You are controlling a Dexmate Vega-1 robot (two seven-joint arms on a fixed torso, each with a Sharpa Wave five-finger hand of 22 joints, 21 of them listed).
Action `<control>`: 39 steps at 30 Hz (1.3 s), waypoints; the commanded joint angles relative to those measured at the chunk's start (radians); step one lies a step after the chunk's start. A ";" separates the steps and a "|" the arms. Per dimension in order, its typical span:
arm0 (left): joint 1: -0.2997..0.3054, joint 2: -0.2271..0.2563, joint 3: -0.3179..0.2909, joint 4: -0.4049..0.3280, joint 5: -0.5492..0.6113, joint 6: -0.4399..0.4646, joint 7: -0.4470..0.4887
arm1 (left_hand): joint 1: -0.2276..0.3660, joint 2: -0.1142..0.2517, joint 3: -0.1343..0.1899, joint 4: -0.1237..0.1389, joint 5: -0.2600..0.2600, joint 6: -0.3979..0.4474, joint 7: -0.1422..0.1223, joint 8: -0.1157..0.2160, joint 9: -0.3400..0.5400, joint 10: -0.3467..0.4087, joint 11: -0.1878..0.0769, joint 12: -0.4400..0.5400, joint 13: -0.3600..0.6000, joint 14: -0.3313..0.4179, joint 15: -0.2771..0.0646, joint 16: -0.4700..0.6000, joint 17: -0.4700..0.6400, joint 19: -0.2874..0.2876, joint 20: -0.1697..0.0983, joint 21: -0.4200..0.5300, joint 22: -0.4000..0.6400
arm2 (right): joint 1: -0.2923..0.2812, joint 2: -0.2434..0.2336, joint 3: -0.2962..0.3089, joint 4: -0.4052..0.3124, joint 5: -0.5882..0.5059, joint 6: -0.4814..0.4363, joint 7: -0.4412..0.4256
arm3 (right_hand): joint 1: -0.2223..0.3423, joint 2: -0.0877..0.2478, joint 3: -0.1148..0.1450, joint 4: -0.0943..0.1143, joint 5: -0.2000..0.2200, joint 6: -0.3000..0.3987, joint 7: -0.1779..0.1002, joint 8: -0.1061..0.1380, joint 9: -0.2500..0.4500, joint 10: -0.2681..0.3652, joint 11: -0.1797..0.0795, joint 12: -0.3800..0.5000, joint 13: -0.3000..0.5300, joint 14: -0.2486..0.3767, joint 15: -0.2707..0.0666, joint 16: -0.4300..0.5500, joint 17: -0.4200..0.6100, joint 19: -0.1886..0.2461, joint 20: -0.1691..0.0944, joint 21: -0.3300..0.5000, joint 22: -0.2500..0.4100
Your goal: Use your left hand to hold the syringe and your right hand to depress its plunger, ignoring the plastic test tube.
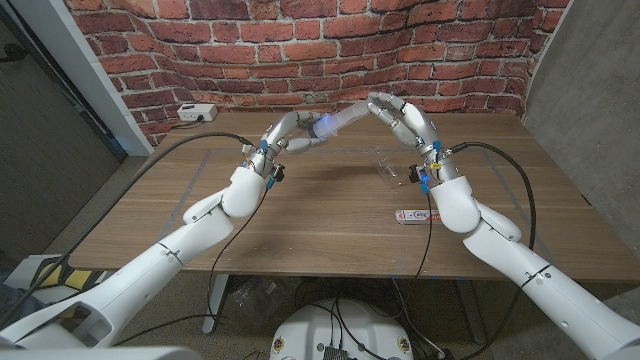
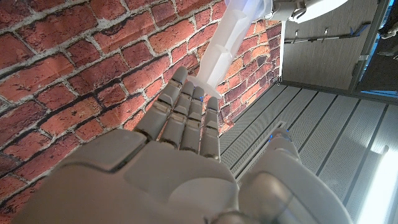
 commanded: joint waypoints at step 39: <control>-0.009 -0.007 0.000 0.005 0.003 -0.014 -0.002 | 0.045 0.080 0.079 0.067 0.006 -0.008 0.014 -0.008 0.005 -0.013 0.003 -0.008 0.004 0.004 -0.073 0.002 0.003 0.001 0.005 -0.006 0.003 | 0.076 0.004 -0.093 0.054 0.036 -0.007 0.103 | 0.012 0.007 -0.004 0.002 0.001 0.028 -0.003 0.000 0.002 0.027 0.003 0.002 0.001 0.022 0.003 -0.003 0.003 0.023 -0.024 0.005 0.001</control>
